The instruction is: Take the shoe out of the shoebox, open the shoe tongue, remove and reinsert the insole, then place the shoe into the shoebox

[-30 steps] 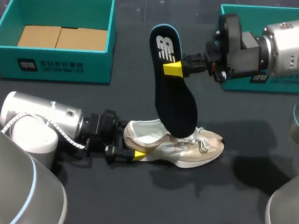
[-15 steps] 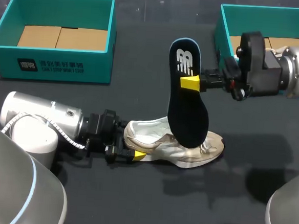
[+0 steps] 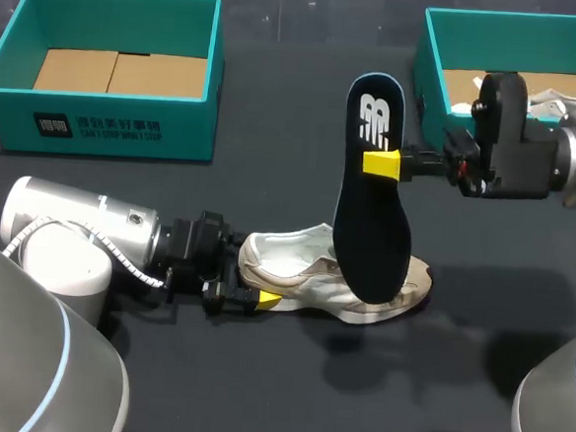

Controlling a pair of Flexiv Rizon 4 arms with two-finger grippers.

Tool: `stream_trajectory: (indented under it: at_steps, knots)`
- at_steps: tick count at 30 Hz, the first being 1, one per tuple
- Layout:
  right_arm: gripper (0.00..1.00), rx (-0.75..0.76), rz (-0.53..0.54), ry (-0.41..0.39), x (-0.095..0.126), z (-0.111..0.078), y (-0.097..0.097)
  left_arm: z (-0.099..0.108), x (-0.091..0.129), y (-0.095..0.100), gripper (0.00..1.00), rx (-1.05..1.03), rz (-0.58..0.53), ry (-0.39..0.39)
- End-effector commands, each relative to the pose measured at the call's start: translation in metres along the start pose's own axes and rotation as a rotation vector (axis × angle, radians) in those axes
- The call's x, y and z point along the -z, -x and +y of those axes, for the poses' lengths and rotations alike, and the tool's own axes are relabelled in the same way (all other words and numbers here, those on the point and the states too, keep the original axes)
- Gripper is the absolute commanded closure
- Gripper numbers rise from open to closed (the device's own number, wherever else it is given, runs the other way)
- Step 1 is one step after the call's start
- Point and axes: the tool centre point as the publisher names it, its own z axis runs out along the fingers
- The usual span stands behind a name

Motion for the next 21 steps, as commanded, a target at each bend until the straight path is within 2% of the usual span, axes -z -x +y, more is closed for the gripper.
stream_trajectory:
  at_steps: [1,6,12,21]
  knots:
    - [1.00,-0.017,-0.030,-0.004,0.016,-0.009,-0.013,0.005,-0.003,-0.002,1.00,0.001,-0.002,0.001]
    - [1.00,0.055,-0.047,-0.011,0.022,-0.015,-0.019,0.005,-0.003,-0.002,1.00,0.001,-0.002,0.001]
    - [1.00,0.059,-0.059,0.003,0.022,-0.027,-0.020,0.005,-0.003,-0.002,1.00,0.001,-0.002,0.001]
    - [1.00,0.063,-0.068,0.019,0.023,-0.028,-0.025,0.005,-0.003,-0.002,1.00,0.001,-0.002,0.001]
